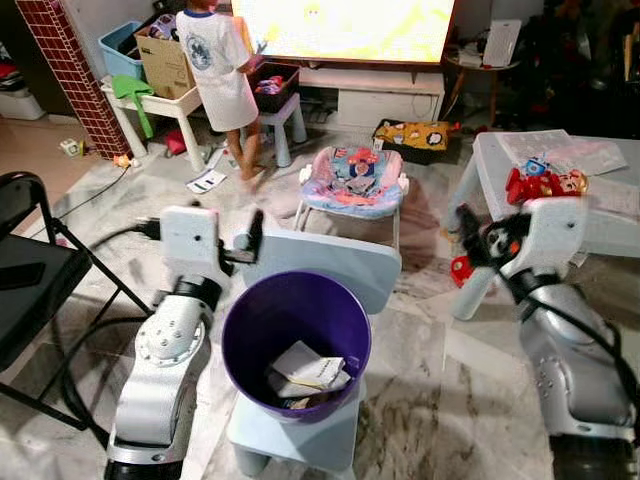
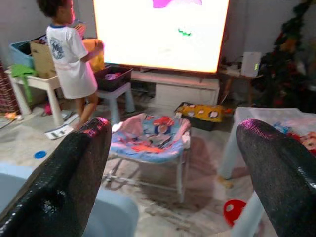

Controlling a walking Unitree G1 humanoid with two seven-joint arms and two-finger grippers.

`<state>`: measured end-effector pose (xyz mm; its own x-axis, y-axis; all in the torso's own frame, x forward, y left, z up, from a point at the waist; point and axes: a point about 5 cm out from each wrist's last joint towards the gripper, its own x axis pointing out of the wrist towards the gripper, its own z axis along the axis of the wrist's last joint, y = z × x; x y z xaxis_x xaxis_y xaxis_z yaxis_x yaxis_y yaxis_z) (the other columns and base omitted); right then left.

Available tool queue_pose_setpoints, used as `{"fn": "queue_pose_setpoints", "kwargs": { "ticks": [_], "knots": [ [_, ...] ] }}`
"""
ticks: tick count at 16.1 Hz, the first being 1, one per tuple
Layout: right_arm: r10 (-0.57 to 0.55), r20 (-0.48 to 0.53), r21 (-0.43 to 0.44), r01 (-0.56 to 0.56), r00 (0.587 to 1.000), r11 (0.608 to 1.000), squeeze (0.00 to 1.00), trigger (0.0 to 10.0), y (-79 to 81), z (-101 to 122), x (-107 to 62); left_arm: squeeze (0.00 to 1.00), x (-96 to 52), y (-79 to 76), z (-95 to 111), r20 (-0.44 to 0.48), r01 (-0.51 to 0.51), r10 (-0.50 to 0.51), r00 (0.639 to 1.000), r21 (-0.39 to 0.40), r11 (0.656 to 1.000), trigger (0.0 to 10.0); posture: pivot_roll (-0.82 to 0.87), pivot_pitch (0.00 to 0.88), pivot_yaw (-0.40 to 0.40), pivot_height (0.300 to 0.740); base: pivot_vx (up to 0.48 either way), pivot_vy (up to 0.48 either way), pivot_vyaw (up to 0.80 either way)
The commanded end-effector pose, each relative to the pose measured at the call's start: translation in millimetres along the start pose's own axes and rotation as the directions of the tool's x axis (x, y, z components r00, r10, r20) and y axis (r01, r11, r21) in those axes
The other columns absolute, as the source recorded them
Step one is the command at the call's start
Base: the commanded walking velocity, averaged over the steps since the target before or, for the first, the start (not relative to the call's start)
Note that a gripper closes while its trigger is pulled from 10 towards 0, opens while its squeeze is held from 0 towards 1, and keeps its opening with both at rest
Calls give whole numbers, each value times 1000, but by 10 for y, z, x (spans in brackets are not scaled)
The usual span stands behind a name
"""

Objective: Picking trash to rubbish bin

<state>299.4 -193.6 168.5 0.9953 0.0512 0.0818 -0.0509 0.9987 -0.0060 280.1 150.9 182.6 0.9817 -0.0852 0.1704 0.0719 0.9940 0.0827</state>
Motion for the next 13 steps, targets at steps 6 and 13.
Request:
{"fn": "queue_pose_setpoints", "kwargs": {
  "ticks": [6, 13],
  "knots": [
    [47, 13, 11, -47, 999, 999, 1000, 10000, 123, 88, 34, 0, -40, -36, -64, 2, -26, 26, 1000, -52, 998, 10000, 81, 43, -28, 740, 0, 0, 0],
    [55, -1, 7, -55, 998, 998, 1000, 10000, 122, 100, 28, 0, -33, -92, -109, -40, -8, 2, 999, -151, 989, 10000, 68, 56, -32, 740, 0, 0, -195]
  ]
}}
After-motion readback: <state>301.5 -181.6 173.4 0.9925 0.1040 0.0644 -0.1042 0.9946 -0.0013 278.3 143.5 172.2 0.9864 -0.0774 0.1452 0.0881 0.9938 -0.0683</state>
